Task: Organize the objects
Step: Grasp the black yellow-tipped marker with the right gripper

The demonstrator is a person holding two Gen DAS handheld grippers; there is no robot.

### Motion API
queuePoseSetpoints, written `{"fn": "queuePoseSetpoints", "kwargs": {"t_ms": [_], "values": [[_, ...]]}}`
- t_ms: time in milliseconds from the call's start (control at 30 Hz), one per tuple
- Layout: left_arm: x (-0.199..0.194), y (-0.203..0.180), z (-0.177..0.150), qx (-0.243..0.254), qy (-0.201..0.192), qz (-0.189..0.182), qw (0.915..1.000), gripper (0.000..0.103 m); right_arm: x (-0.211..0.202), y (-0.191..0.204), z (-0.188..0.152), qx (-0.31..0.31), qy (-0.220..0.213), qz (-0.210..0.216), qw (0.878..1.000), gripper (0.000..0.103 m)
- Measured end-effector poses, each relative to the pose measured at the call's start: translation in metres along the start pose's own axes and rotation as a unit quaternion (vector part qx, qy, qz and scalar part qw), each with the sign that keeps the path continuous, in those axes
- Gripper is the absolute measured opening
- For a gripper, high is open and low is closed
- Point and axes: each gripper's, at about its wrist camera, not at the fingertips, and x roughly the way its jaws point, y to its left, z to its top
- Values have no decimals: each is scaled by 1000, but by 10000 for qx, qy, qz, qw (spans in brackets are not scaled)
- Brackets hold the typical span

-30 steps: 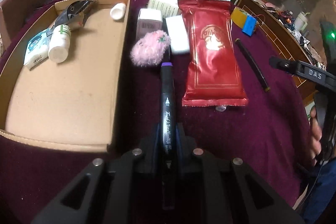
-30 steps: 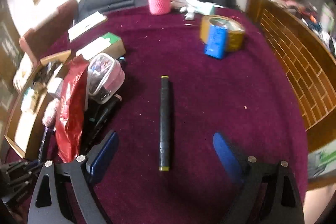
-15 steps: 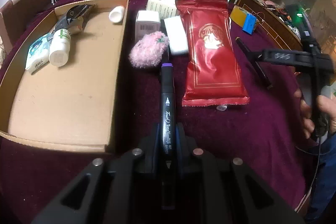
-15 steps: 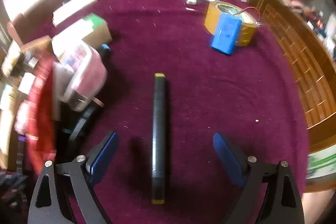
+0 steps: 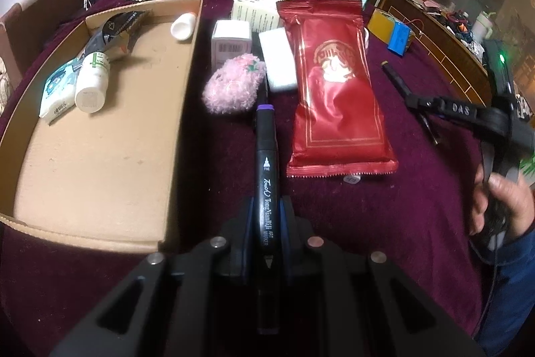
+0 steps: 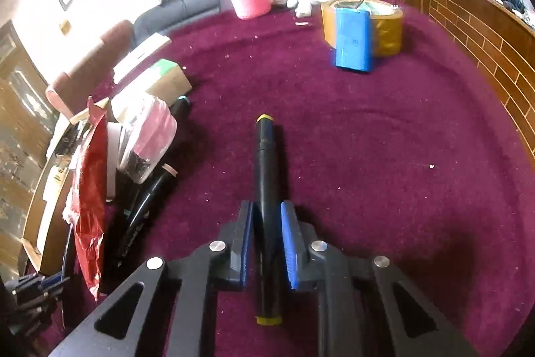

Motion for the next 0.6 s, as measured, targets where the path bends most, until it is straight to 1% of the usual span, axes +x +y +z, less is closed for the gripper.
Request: {"fn": "queuePoseSetpoints", "kwargs": {"t_ms": [100,167,200,233,333,367,433,500,533,600], "values": [[2,-3,4,38,40,108,9999,14,-1,9,-1,-146,-5,25,9999,18],[4,-7,4,133,38,219,9997,14,6,19,1,-415,25,-184,9990,18],[5,-10,5,201,35,301,9993,14,10,26,2,-629,35,-364,9973,18],[6,-11,6,241,35,343,9991,14,12,37,2,-928,34,-616,9938,19],[9,-14,7,312,-10,430,9986,14,16,48,-1,-1377,-32,-915,9862,16],[9,-14,7,344,-37,449,9984,14,15,47,-2,-1404,-35,-908,9859,16],[9,-13,7,322,-108,389,9987,14,12,37,-1,-1195,-42,-689,9904,16],[7,-7,7,168,-154,-3,9997,14,7,20,1,-727,-25,-262,9970,16],[6,-5,7,115,-160,-110,9997,14,7,16,2,-602,-20,-156,9981,16],[2,-2,7,102,-211,-207,9995,14,-2,14,-1,-441,-103,-62,9990,16]]}}
